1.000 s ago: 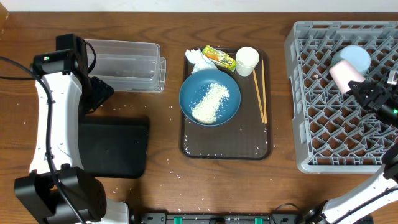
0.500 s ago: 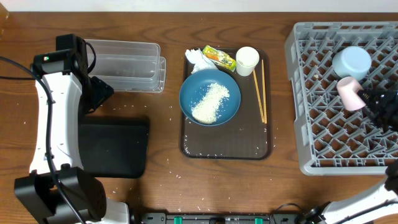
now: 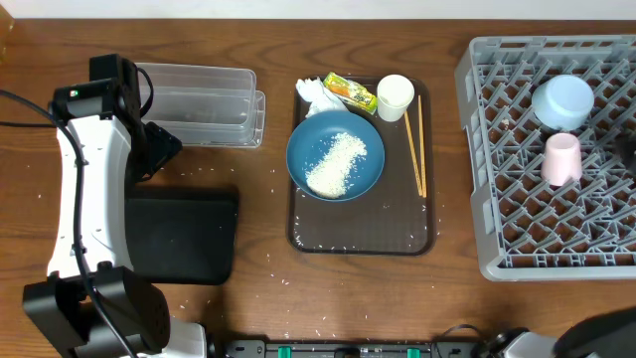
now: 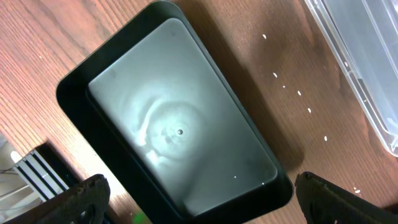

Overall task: Sort waste into correct bins and load items into the dishwasher rack
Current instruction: 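Lower the pink cup into the grey dish rack and release, then reach the right gripper to the white cup on the tray, then grasp the white cup and carry it to the dish rack, then set the white cup in the rack and open the right gripper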

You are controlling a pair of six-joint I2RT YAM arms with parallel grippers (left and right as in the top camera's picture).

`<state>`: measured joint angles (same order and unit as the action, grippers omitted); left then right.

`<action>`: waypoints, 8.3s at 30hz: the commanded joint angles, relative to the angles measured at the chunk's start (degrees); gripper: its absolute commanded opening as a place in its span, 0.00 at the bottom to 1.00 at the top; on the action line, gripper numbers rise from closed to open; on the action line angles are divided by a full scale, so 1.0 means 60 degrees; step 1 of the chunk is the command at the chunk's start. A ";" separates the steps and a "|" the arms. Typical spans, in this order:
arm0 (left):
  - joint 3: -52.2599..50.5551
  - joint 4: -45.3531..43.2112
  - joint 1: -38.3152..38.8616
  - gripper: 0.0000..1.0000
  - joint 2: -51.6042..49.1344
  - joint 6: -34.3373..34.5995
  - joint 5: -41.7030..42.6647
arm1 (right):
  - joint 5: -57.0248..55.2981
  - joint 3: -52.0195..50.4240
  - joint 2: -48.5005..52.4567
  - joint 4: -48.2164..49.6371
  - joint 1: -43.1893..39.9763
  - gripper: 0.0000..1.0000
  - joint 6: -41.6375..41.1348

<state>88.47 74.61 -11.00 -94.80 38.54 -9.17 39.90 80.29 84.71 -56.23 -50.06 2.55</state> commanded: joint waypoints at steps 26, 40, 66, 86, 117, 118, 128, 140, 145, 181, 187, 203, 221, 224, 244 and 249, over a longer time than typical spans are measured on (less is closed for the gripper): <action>-0.0022 0.0055 -0.0036 0.98 0.0157 -0.0062 -0.0073 | -0.4929 0.0007 0.2641 0.2390 0.3931 0.01 -0.2830; -0.0022 0.0055 -0.0036 0.98 0.0157 -0.0062 -0.0073 | -0.6226 0.0419 0.2794 0.0841 0.3730 0.01 -0.2892; -0.0022 0.0055 -0.0036 0.98 0.0157 -0.0062 -0.0073 | -0.1282 0.2820 0.2794 0.0645 0.6681 0.84 -0.1457; -0.0022 0.0055 -0.0036 0.98 0.0157 -0.0062 -0.0073 | -0.6426 0.9759 0.8098 -0.2477 1.0928 0.72 -0.2033; -0.0022 0.0055 -0.0036 0.98 0.0157 -0.0062 -0.0076 | -0.8972 0.9468 0.9643 -0.1821 1.2480 0.45 -0.4197; -0.0022 0.0055 -0.0036 0.98 0.0157 -0.0062 -0.0073 | -0.8969 0.9388 0.9643 -0.1789 1.2480 0.45 -0.4215; -0.0022 0.0055 -0.0036 0.98 0.0157 -0.0062 -0.0076 | -0.8961 0.8703 0.9643 -0.1523 1.2364 0.40 -0.4226; -0.0022 0.0055 -0.0036 0.98 0.0157 -0.0062 -0.0076 | -0.8757 0.8837 0.9424 -0.1752 1.2331 0.01 -0.4233; -0.0022 0.0055 -0.0036 0.98 0.0157 -0.0062 -0.0073 | -0.8757 0.9063 0.8972 -0.2073 1.2142 0.01 -0.4204; -0.0022 0.0055 -0.0036 0.98 0.0157 -0.0062 -0.0073 | 0.0729 0.6852 0.5475 -0.2958 0.2368 0.01 0.0091; -0.0022 0.0055 -0.0036 0.98 0.0157 -0.0062 -0.0073 | 0.2951 0.4597 0.5475 -0.0674 0.1672 0.01 0.0160; -0.0022 0.0055 -0.0036 0.98 0.0157 -0.0062 -0.0073 | 0.4943 0.1672 0.5475 0.2718 0.0138 0.01 -0.0397; -0.0022 0.0055 -0.0036 0.98 0.0157 -0.0062 -0.0073 | 0.3457 0.0579 0.5493 0.3515 0.0015 0.04 -0.0699; -0.0022 0.0055 -0.0036 0.98 0.0157 -0.0062 -0.0073 | 0.2758 0.0579 0.5493 0.3118 -0.0149 0.06 -0.0674; -0.0022 0.0055 -0.0036 0.98 0.0157 -0.0062 -0.0073 | 0.2550 0.0674 0.4207 0.1257 -0.1461 0.24 -0.0346; -0.0022 0.0055 -0.0036 0.98 0.0157 -0.0062 -0.0073 | 0.2339 0.0674 0.2998 0.0761 -0.1406 0.32 -0.0346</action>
<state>88.47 74.63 -11.00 -94.80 38.54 -9.17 54.33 84.29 107.83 -50.89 -58.54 -0.16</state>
